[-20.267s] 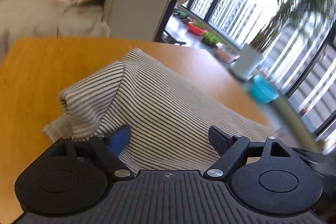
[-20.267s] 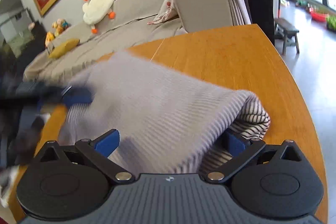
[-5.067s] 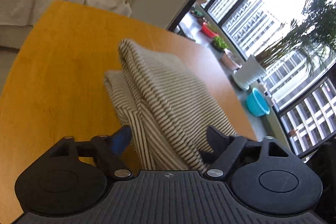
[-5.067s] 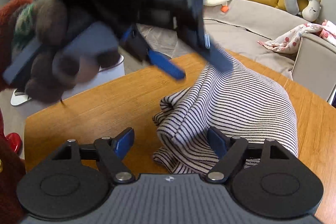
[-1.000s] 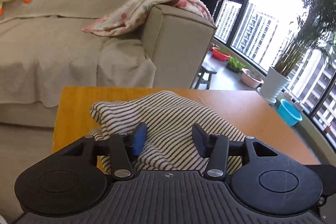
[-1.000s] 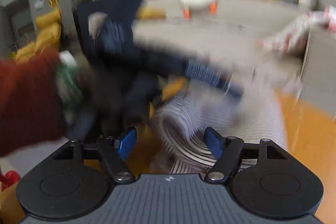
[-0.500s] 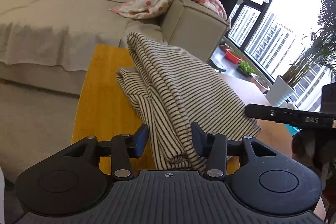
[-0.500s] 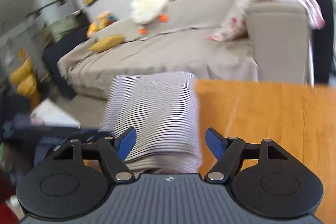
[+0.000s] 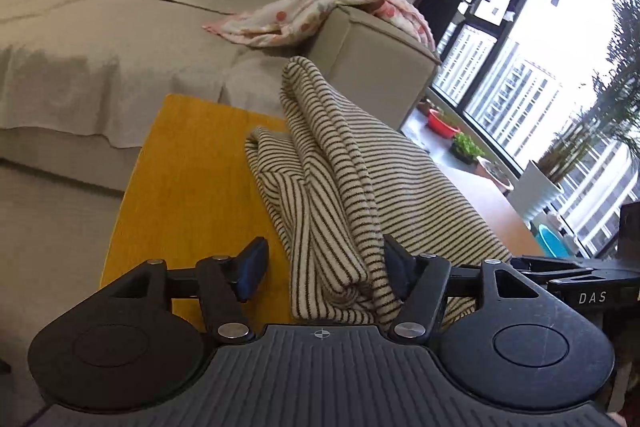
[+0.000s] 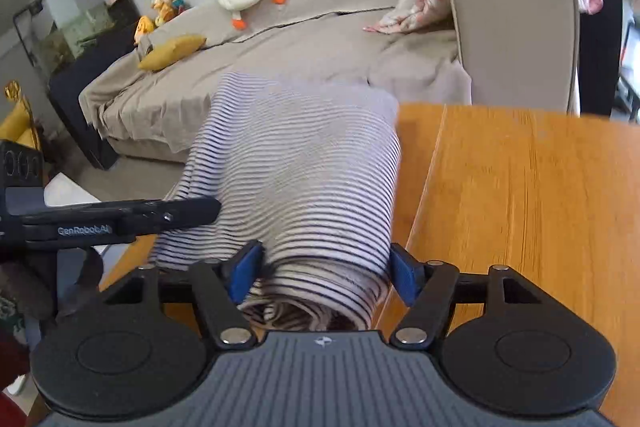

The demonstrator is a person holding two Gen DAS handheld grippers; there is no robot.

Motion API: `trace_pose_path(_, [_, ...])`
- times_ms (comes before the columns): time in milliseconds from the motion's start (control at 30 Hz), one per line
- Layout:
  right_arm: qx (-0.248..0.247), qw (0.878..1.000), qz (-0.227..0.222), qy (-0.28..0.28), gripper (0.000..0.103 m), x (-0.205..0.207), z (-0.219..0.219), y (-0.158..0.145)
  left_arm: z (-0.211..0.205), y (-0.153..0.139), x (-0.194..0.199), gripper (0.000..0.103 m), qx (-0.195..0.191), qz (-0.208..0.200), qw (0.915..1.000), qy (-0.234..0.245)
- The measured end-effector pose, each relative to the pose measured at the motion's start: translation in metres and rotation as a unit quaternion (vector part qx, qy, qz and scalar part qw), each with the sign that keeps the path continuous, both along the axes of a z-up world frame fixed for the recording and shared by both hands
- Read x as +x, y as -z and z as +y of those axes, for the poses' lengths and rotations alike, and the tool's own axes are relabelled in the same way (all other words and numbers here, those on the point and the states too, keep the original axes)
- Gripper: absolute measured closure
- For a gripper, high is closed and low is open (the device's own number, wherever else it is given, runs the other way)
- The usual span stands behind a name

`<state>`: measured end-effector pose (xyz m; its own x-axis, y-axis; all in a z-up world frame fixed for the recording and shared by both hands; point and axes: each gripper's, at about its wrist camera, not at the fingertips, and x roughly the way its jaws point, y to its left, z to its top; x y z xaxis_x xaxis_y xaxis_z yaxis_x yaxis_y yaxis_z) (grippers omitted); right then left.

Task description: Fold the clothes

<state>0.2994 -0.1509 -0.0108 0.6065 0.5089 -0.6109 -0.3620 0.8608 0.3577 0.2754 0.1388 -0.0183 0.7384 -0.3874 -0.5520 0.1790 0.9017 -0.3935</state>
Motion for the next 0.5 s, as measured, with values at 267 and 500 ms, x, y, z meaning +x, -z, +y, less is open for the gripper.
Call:
trace_pose_path(267, [-0.067,0.996,-0.064,0.000,0.000,-0.064,-0.011,-0.016,-0.051,-0.024,-0.091,0.000,0.099,0.026,0.9884,-0.112])
trace_pose_path(500, [-0.212,0.971,-0.091,0.065,0.000,-0.109,-0.009,0.011,-0.106,0.003,-0.120,0.000,0.172,0.065,0.9705,-0.156])
